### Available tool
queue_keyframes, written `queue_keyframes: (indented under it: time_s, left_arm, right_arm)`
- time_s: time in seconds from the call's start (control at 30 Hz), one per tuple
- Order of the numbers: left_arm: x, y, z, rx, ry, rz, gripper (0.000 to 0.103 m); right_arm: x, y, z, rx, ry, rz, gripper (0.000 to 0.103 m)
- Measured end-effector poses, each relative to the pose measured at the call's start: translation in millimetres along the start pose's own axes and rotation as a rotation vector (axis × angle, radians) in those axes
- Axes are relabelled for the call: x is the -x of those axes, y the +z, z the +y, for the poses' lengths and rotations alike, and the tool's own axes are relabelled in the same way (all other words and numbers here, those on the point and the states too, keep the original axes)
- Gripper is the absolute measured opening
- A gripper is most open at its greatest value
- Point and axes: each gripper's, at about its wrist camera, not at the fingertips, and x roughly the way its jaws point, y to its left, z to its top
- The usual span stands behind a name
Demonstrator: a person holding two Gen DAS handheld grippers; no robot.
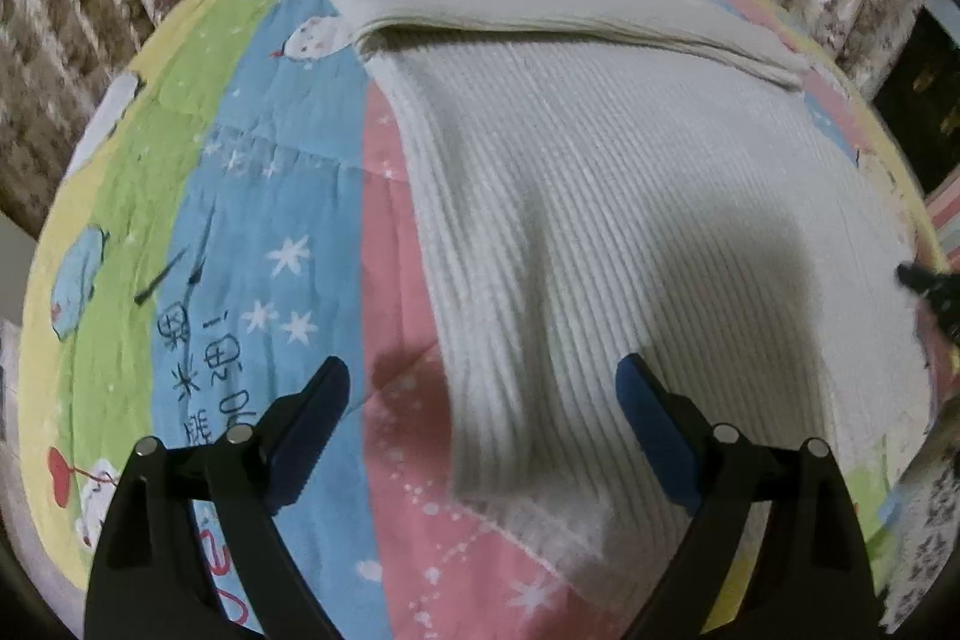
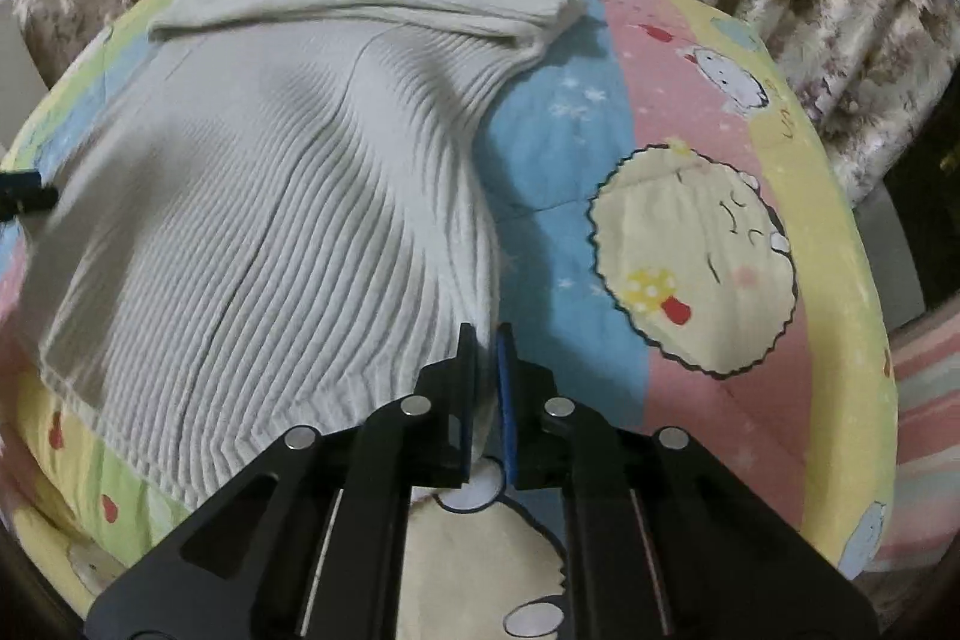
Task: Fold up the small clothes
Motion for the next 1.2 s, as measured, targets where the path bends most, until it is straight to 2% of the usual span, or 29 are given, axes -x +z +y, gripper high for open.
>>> queue_keyframes:
  time_s: [0.13, 0.27, 0.37, 0.47, 0.5, 0.53, 0.57, 0.67, 0.7, 0.8, 0.93, 1.07, 1.2]
  left_arm:
    - [-1.0, 4.7, 25.1, 0.105, -0.048, -0.004, 0.091]
    - [-8.0, 13.9, 49.7, 0.213, -0.137, -0.002, 0.090]
    - [-12.0, 22.5, 49.1, 0.207, -0.133, -0.004, 0.087]
    - [-18.3, 36.1, 44.5, 0.162, -0.108, -0.007, 0.075]
    - [-21.6, 39.8, 43.1, 0.145, -0.099, 0.002, 0.065]
    - [-26.2, 45.3, 38.1, 0.103, -0.050, 0.017, 0.059]
    - [-27.5, 47.4, 33.9, 0.075, -0.028, 0.024, 0.059]
    - [-29.5, 49.8, 15.6, -0.032, 0.007, 0.034, 0.032]
    - [-29.3, 48.4, 10.2, -0.069, 0.000, 0.037, 0.015]
    - [-26.3, 44.9, -3.6, -0.211, 0.130, 0.023, 0.012]
    - [-21.6, 41.4, 12.0, -0.270, 0.219, 0.030, 0.008]
    - [-20.5, 37.0, 16.9, -0.319, 0.258, 0.040, 0.008]
    - [-27.4, 32.1, -0.2, -0.389, 0.328, 0.019, 0.008]
  right_arm:
    - [-1.7, -2.2, -0.3, -0.021, 0.011, -0.001, 0.008]
    - [-3.3, -0.9, 2.3, -0.015, 0.006, 0.001, 0.008]
    - [-4.2, -0.2, 3.3, -0.013, 0.004, 0.003, 0.009]
    - [-5.1, -0.2, 4.2, -0.002, -0.002, 0.003, 0.009]
    - [-5.2, 0.1, 3.8, -0.002, -0.001, 0.003, 0.009]
    - [-5.0, -0.1, 4.2, -0.003, -0.002, 0.002, 0.009]
    - [-5.2, -0.2, 4.0, 0.000, -0.003, 0.002, 0.009]
    - [-4.0, -1.5, 8.3, 0.016, -0.014, -0.003, 0.009]
    - [-3.5, -2.2, 10.3, 0.029, -0.019, -0.002, 0.009]
    - [-0.6, -3.1, 17.4, 0.088, -0.063, 0.007, 0.007]
    - [0.5, -4.0, 19.8, 0.149, -0.149, 0.016, 0.007]
    - [-5.7, -5.3, 20.9, 0.162, -0.171, 0.016, 0.007]
    - [-6.0, -7.4, 23.7, 0.179, -0.184, -0.004, 0.007]
